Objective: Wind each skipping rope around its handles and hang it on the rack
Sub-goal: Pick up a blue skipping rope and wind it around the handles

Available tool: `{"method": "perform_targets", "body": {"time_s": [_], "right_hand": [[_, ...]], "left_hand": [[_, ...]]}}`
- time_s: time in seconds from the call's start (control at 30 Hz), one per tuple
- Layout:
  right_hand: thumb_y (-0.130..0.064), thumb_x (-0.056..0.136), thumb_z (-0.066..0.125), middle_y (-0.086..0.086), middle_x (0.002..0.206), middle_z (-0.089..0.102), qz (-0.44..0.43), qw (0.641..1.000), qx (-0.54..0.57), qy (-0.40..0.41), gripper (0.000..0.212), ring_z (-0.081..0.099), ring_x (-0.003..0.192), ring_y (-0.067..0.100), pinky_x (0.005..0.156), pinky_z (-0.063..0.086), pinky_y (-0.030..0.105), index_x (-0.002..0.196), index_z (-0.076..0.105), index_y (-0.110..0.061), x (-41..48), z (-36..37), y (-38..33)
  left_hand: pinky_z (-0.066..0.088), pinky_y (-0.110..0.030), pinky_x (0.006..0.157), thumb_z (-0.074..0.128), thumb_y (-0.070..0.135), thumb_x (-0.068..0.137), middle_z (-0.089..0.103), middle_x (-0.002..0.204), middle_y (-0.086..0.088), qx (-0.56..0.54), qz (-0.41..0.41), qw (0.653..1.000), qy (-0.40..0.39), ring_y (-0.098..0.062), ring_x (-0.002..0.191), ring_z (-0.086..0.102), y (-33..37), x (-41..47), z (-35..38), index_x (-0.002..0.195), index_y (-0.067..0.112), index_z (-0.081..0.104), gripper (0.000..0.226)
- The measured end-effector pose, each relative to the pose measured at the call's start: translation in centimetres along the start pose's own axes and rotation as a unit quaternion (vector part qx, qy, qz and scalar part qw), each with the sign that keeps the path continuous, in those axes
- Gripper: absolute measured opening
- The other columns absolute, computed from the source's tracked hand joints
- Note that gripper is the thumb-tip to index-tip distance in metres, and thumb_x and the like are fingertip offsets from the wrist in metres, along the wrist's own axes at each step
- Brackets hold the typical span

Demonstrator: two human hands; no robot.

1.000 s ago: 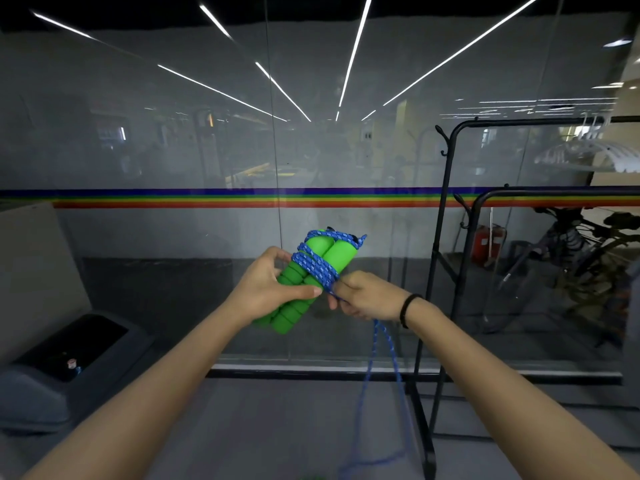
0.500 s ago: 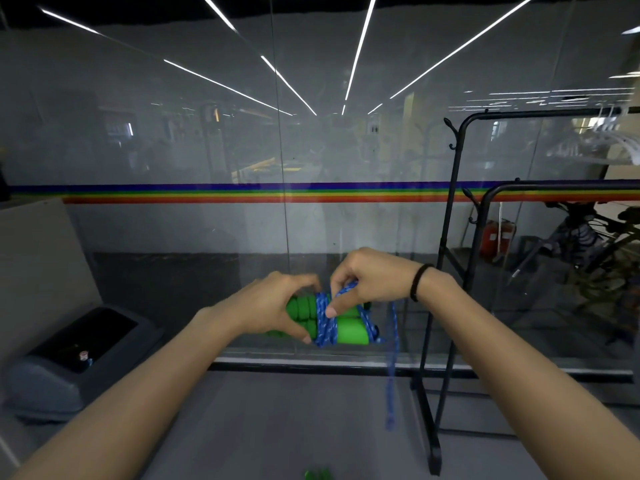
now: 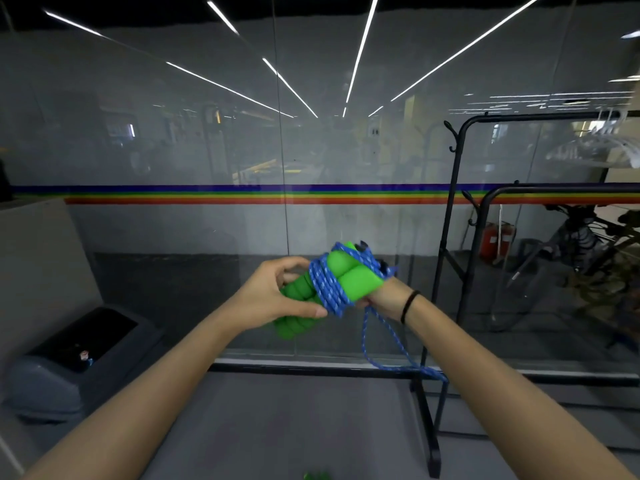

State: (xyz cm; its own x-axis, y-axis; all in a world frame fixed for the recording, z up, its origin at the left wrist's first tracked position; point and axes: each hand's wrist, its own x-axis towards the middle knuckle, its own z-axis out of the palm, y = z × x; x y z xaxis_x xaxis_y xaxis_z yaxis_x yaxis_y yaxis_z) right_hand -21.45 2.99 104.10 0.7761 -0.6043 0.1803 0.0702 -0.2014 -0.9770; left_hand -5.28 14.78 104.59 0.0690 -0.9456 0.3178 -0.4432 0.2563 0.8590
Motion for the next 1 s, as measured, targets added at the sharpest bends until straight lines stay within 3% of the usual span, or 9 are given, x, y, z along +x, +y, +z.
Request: {"method": "perform_targets", "body": {"time_s": [0.07, 0.2, 0.3, 0.47, 0.6, 0.73, 0.83, 0.9, 1.0], "right_hand": [[-0.010, 0.098, 0.033, -0.012, 0.036, 0.034, 0.022, 0.999, -0.047, -0.005, 0.039, 0.025, 0.034, 0.001, 0.037, 0.020, 0.014, 0.061, 0.039, -0.018, 0.0, 0.5, 0.7], [-0.029, 0.100, 0.032, -0.011, 0.043, 0.037, 0.040, 0.986, -0.158, -0.037, 0.039, 0.030, 0.035, 0.002, 0.038, 0.027, 0.013, 0.065, 0.047, -0.016, -0.9, 1.2, 0.6], [-0.032, 0.098, 0.035, -0.005, 0.057, 0.048, 0.005, 0.920, -0.390, -0.051, 0.037, 0.047, 0.055, 0.008, 0.058, 0.037, 0.021, 0.069, 0.054, -0.020, -1.2, 1.3, -0.3], [-0.036, 0.095, 0.041, 0.011, 0.096, 0.064, -0.015, 0.807, -0.585, -0.072, 0.031, 0.058, 0.092, 0.027, 0.081, 0.045, 0.036, 0.083, 0.063, -0.019, -2.2, 1.5, -3.3], [-0.044, 0.087, 0.055, 0.001, 0.080, 0.061, -0.058, 0.766, -0.633, -0.098, 0.029, 0.058, 0.083, 0.023, 0.072, 0.044, 0.033, 0.084, 0.068, -0.018, -2.2, 1.6, -5.8], [-0.046, 0.070, 0.073, -0.011, 0.063, 0.057, -0.086, 0.804, -0.573, -0.135, 0.026, 0.052, 0.069, 0.010, 0.068, 0.042, 0.033, 0.076, 0.072, -0.020, -1.1, 1.1, -6.8], [-0.034, 0.070, 0.076, -0.002, 0.069, 0.066, -0.075, 0.880, -0.440, -0.161, 0.018, 0.054, 0.067, 0.004, 0.070, 0.043, 0.027, 0.074, 0.074, -0.016, -0.7, 0.2, -5.9], [-0.021, 0.075, 0.073, -0.006, 0.066, 0.068, -0.068, 0.934, -0.315, -0.152, 0.005, 0.056, 0.063, 0.000, 0.066, 0.043, 0.017, 0.072, 0.072, -0.017, -0.8, -0.9, -5.0], [-0.009, 0.081, 0.061, -0.010, 0.061, 0.069, -0.028, 0.986, -0.126, -0.101, 0.019, 0.061, 0.057, -0.002, 0.058, 0.049, 0.012, 0.067, 0.070, -0.020, -0.7, -2.3, -3.0]], "left_hand": [[0.058, -0.036, 0.074, 0.090, 0.025, 0.047, 0.075, 0.091, -0.007, -0.026, -0.014, 0.998, 0.053, -0.021, 0.082, 0.071, -0.1, 0.2, 0.0, 0.101, 0.022, 0.064, 0.060], [0.055, -0.021, 0.055, 0.086, 0.013, 0.056, 0.072, 0.079, -0.004, -0.082, -0.067, 0.977, 0.184, -0.010, 0.064, 0.069, 0.2, 0.5, 0.9, 0.108, 0.014, 0.050, 0.062], [0.055, -0.020, 0.055, 0.086, 0.017, 0.061, 0.066, 0.078, -0.001, -0.006, -0.078, 0.964, 0.255, -0.010, 0.064, 0.067, 0.1, 0.7, 1.4, 0.107, 0.018, 0.044, 0.062], [0.055, -0.044, 0.073, 0.084, 0.041, 0.054, 0.068, 0.082, -0.001, 0.186, -0.089, 0.953, 0.222, -0.023, 0.080, 0.066, -1.6, 0.5, 1.1, 0.097, 0.034, 0.038, 0.063], [0.050, -0.038, 0.072, 0.082, 0.042, 0.057, 0.062, 0.083, 0.001, 0.342, -0.075, 0.935, 0.060, -0.024, 0.084, 0.060, -0.9, -0.1, 1.3, 0.105, 0.033, 0.039, 0.065], [0.047, -0.034, 0.080, 0.081, 0.045, 0.060, 0.059, 0.101, 0.019, 0.421, -0.016, 0.897, -0.134, -0.010, 0.099, 0.057, 0.5, -0.5, 1.4, 0.117, 0.033, 0.045, 0.069], [0.048, -0.030, 0.081, 0.085, 0.039, 0.057, 0.059, 0.096, 0.023, 0.320, 0.006, 0.934, -0.158, -0.005, 0.094, 0.059, 0.8, -1.0, 1.3, 0.104, 0.034, 0.049, 0.060], [0.052, -0.030, 0.078, 0.088, 0.024, 0.057, 0.067, 0.098, 0.012, 0.184, 0.000, 0.972, -0.147, -0.006, 0.090, 0.064, 1.1, -1.4, 1.0, 0.102, 0.030, 0.051, 0.058], [0.057, -0.035, 0.068, 0.084, 0.000, 0.060, 0.073, 0.093, -0.015, 0.047, -0.007, 0.990, -0.134, -0.024, 0.079, 0.069, 2.1, -1.8, 0.7, 0.101, 0.016, 0.051, 0.054]]}}
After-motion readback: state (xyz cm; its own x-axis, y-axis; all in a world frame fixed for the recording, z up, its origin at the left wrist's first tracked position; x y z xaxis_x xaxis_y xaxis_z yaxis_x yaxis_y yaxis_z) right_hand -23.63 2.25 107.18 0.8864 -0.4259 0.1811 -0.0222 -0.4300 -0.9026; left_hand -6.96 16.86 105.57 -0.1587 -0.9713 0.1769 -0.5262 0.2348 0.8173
